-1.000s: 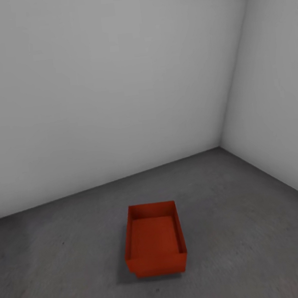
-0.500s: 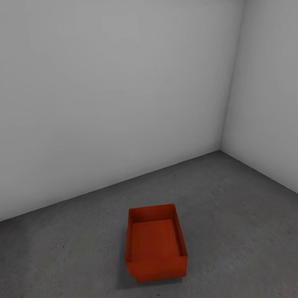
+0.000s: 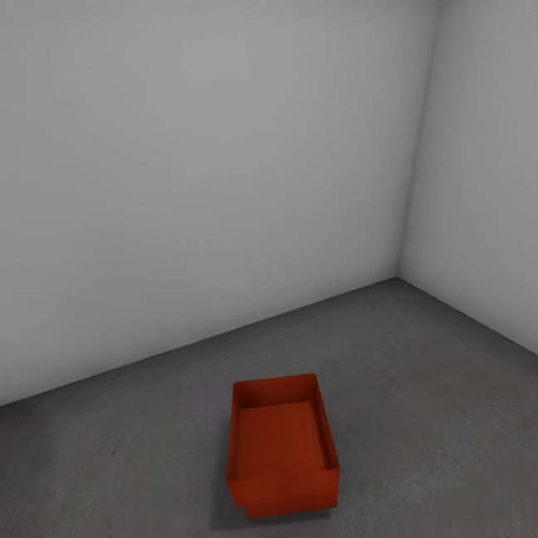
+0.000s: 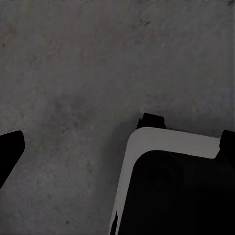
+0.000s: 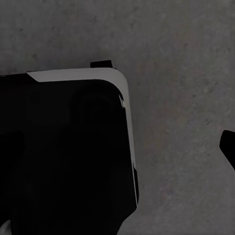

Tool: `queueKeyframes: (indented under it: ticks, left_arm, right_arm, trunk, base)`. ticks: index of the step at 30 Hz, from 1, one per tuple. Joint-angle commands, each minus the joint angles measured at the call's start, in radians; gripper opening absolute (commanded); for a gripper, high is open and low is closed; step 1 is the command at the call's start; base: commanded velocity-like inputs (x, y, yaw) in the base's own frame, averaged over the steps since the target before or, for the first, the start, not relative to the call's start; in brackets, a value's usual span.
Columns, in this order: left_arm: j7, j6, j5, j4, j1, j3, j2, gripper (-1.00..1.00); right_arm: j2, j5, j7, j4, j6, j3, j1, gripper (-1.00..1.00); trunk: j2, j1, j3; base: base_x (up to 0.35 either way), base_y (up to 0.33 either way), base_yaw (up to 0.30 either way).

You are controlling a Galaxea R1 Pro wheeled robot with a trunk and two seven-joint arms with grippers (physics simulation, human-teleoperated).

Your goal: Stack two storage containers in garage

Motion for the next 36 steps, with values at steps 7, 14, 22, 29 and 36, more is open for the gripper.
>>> queueKeyframes:
  ticks: [7, 14, 22, 29, 36]
  left_arm:
    - [-0.021, 0.008, 0.017, 0.006, 0.036, -0.006, -0.002, 1.00]
    - [-0.059, 0.009, 0.017, 0.006, 0.052, -0.005, -0.001, 1.00]
    - [-0.062, 0.009, 0.017, 0.006, 0.054, -0.007, -0.003, 1.00]
    - [-0.091, 0.006, 0.017, 0.006, 0.054, -0.006, -0.004, 1.00]
    - [-0.104, 0.004, 0.017, 0.006, 0.054, -0.006, -0.005, 1.00]
  right_arm:
    - [0.002, -0.005, -0.001, 0.002, -0.006, 0.008, -0.001, 1.00]
    - [0.002, -0.006, -0.001, 0.002, -0.008, 0.008, -0.001, 1.00]
    - [0.002, -0.006, -0.001, 0.002, -0.009, 0.008, -0.001, 1.00]
    - [0.002, -0.006, -0.001, 0.002, -0.009, 0.008, -0.001, 1.00]
    - [0.002, -0.009, -0.001, 0.002, -0.010, 0.007, -0.001, 1.00]
  trunk:
    - [-0.001, 0.000, 0.010]
    - [-0.001, 0.000, 0.022]
    - [-0.001, 0.000, 0.035]
    - [-0.001, 0.000, 0.046]
    - [-0.001, 0.000, 0.057]
  base:
    - [0.000, 0.000, 0.000]
    - [0.000, 0.000, 0.000]
    - [0.000, 0.000, 0.000]
    - [0.000, 0.000, 0.000]
    - [0.000, 0.000, 0.000]
